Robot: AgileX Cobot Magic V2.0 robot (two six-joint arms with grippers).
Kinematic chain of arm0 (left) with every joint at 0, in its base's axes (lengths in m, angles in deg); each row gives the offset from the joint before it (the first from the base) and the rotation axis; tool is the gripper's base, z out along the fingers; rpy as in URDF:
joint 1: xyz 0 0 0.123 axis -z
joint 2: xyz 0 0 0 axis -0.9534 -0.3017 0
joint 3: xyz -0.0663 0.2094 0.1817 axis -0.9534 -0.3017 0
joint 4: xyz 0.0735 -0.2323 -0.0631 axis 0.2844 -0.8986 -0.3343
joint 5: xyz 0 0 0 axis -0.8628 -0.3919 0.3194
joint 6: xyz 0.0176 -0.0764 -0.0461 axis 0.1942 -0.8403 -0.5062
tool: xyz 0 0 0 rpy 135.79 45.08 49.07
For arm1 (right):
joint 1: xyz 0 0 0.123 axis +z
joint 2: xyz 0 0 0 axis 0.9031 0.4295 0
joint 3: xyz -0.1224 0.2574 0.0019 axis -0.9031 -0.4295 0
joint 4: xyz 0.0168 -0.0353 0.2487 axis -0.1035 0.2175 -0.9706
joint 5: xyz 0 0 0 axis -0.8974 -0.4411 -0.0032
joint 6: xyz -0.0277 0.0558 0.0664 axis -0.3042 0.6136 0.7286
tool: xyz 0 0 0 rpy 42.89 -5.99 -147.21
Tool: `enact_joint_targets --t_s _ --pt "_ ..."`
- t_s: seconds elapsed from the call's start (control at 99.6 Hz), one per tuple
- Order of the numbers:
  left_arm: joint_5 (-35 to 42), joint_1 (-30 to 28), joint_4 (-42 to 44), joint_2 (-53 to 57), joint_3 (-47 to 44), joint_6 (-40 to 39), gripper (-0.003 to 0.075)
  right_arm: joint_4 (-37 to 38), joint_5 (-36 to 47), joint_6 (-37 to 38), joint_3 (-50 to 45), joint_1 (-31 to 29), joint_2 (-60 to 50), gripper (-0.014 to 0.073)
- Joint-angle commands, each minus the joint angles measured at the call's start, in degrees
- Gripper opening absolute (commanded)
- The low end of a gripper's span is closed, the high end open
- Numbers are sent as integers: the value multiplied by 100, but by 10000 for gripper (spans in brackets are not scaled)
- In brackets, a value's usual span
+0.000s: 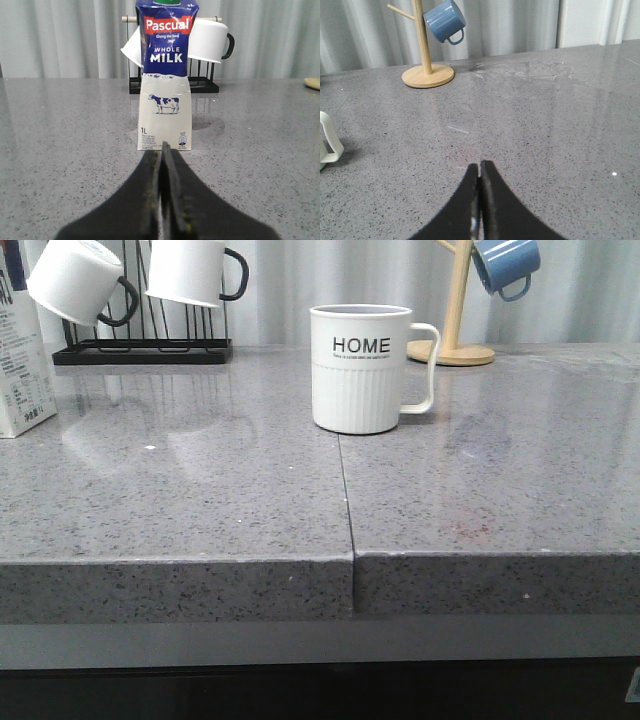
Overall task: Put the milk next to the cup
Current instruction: 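Reach the left gripper to the Pascual milk carton and grasp it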
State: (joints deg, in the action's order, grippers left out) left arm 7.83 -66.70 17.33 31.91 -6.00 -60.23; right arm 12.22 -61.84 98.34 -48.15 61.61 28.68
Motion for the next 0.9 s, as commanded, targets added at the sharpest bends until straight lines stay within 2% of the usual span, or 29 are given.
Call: enact_joint_targets --t_s 0.0,0.391,0.733,0.783,0.833,0.893 --pt "190 -10 -302 -278 479 -55 -21 50 402 9 158 -43 9 -120" --pt "-1516 -10 -409 -2549 2737 -55 -20 50 402 9 158 -43 9 -120" --pt "-1351 -10 -409 -3496 3006 43 -17 50 402 9 158 -43 9 -120" --pt "-1351 -10 -409 -3562 3006 120 8 50 402 9 158 -43 9 -120" --pt "-1351 -10 -409 -3615 3006 145 76 50 402 9 158 -43 9 -120" --pt "-1351 -10 -409 -3634 3006 145 215 50 402 9 158 -43 9 -120"
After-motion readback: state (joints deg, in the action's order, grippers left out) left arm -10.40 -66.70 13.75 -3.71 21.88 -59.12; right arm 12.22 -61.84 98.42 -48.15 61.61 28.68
